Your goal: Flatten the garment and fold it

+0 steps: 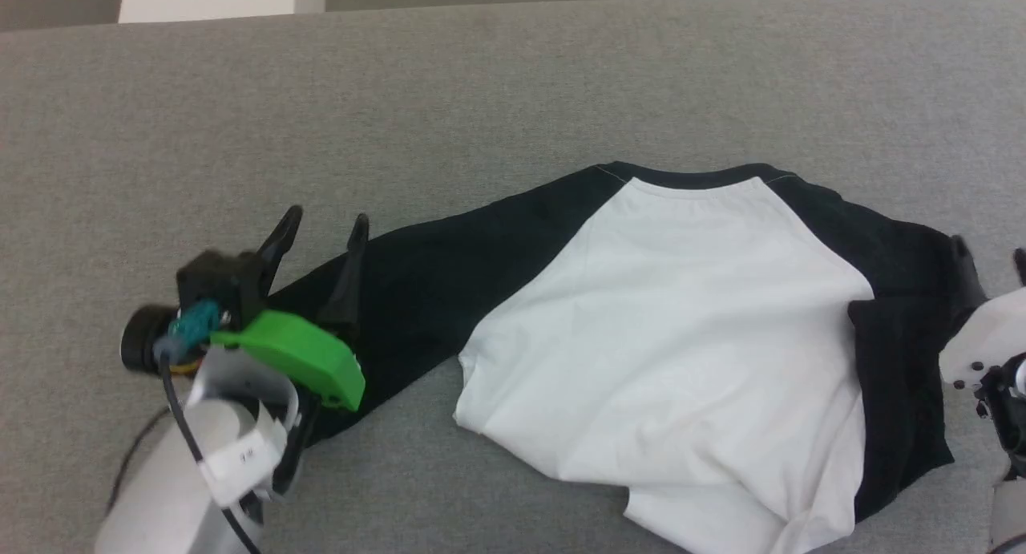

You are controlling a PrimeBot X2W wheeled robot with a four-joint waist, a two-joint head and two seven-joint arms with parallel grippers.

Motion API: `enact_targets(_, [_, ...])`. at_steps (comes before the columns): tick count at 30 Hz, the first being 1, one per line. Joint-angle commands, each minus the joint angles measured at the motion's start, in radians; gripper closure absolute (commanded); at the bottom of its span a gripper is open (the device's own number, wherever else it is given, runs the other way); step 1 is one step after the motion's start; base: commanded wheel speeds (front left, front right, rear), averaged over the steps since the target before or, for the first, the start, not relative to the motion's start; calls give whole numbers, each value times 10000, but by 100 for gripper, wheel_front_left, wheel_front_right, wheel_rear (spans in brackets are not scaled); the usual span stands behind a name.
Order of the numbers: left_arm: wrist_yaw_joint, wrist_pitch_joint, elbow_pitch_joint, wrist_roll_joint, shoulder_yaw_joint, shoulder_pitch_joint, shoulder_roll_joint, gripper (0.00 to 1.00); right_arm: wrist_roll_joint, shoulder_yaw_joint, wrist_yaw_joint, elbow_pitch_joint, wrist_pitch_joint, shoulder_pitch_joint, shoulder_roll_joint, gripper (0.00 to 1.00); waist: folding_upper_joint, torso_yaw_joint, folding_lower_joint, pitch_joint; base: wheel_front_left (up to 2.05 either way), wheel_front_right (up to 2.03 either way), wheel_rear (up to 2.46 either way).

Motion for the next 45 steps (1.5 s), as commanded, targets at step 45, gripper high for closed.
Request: enact_targets(45, [-2177, 8944, 2607, -5261, -5603, -5985, 2636, 0, 1114, 3478, -19, -1537, -3111, 138, -193, 0, 0, -2327, 0, 1234, 0, 0, 0])
